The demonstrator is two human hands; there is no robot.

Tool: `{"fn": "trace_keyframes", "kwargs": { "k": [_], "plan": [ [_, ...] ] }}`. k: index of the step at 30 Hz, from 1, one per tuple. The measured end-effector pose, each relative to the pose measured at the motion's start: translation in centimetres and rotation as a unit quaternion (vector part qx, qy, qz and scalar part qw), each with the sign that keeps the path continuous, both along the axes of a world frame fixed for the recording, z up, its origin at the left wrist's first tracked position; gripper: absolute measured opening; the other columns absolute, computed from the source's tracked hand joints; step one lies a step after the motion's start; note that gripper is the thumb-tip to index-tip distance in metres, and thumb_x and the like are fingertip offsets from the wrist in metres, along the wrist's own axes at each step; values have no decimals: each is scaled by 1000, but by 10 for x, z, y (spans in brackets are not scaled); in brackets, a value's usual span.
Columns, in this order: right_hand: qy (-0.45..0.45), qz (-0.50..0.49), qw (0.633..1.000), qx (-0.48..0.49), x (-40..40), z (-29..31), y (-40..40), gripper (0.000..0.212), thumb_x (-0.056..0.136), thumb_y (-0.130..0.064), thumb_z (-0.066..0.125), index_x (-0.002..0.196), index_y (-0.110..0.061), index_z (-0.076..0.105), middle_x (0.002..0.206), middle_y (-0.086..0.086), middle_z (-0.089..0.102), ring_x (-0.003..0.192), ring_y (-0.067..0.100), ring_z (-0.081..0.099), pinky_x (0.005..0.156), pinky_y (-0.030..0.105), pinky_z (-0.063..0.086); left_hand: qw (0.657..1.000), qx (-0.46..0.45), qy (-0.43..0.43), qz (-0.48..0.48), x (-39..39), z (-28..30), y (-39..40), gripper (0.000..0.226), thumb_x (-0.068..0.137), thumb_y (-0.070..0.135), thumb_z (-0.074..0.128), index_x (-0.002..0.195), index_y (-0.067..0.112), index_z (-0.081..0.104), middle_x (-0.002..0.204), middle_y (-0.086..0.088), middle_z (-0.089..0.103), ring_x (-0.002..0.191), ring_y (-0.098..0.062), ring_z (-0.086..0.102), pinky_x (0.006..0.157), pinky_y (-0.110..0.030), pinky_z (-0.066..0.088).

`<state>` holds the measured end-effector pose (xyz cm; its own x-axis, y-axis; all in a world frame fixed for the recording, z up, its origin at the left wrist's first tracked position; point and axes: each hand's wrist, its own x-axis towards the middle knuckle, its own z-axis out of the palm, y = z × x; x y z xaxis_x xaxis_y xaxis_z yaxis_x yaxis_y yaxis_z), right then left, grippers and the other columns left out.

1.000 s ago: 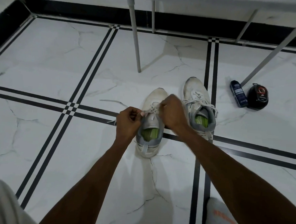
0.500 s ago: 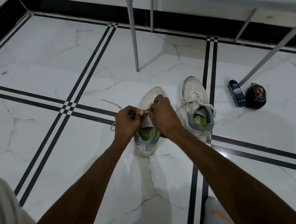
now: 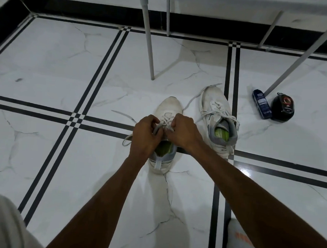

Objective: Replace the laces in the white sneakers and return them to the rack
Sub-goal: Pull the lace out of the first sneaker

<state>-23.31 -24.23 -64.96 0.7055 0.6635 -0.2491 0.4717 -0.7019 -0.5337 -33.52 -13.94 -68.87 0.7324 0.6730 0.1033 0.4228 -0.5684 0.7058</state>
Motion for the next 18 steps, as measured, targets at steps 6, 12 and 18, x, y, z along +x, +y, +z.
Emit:
{"fn": "trace_keyframes", "kwargs": {
  "k": [6,12,18],
  "plan": [
    [80,-112,988,75,21,-13,-17,7,83,-11,68,88,-8,65,90,16,70,84,31,67,71,34,55,997,12,-42,59,-11,-7,24,6,88,12,69,86,10,64,78,0,66,71,-19,60,66,-26,46],
    [119,-87,984,101,19,-22,-18,9,82,-17,73,86,-10,77,79,10,75,74,28,72,73,48,61,996,79,-6,-48,7,-2,5,31,78,-1,59,104,16,63,108,-3,61,103,-23,49,86,-32,40],
    [111,-57,988,87,22,-18,-13,25,85,-26,66,76,-6,78,69,12,73,64,29,71,68,48,61,972,186,80,-121,21,-1,-3,9,85,19,67,93,22,70,100,6,66,102,-25,53,81,-35,29]
  ]
}}
